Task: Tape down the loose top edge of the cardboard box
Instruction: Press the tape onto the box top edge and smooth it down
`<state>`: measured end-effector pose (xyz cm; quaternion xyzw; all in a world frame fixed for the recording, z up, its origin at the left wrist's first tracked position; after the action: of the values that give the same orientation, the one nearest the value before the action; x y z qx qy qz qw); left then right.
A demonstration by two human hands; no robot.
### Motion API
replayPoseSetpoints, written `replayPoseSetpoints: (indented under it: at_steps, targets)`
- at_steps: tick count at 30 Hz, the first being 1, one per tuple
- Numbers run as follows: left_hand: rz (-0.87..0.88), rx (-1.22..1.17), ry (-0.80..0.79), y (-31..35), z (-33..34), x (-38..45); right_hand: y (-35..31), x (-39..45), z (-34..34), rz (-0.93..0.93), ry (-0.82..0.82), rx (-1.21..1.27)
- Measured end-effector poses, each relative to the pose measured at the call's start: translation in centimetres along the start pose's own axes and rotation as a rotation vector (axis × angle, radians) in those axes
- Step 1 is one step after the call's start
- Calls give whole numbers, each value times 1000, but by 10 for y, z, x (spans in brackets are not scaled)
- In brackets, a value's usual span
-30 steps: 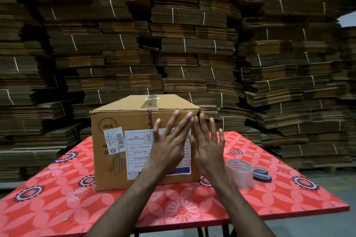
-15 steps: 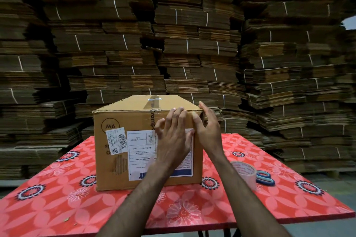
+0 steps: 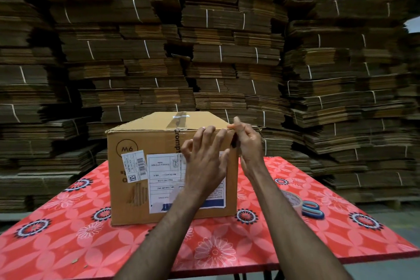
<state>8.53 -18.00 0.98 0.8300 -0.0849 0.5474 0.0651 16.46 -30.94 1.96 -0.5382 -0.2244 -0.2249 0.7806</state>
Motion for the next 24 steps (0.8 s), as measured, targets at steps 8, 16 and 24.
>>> replayPoseSetpoints:
  at_steps: [8,16,24]
  targets:
    - [12,80,-35,0,3,2,14,-1,0,76,-30,205]
    - [3,-10,-9,1,-4,8,8,-17,-12,-101,80,-290]
    - [135,-29,-137,19,0,44,24,-40,-11,-64,9,-320]
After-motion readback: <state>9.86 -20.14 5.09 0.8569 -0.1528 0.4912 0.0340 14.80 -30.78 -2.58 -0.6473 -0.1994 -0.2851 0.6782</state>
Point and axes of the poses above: each hand's wrist, its own x-axis towards the middle knuckle, its own z-axis out of the palm, y = z × x, the point moved 8 cm from there along x, towards the middle knuckle, and after that the axes turned 1 degree about -y, right-handed, at the moved point
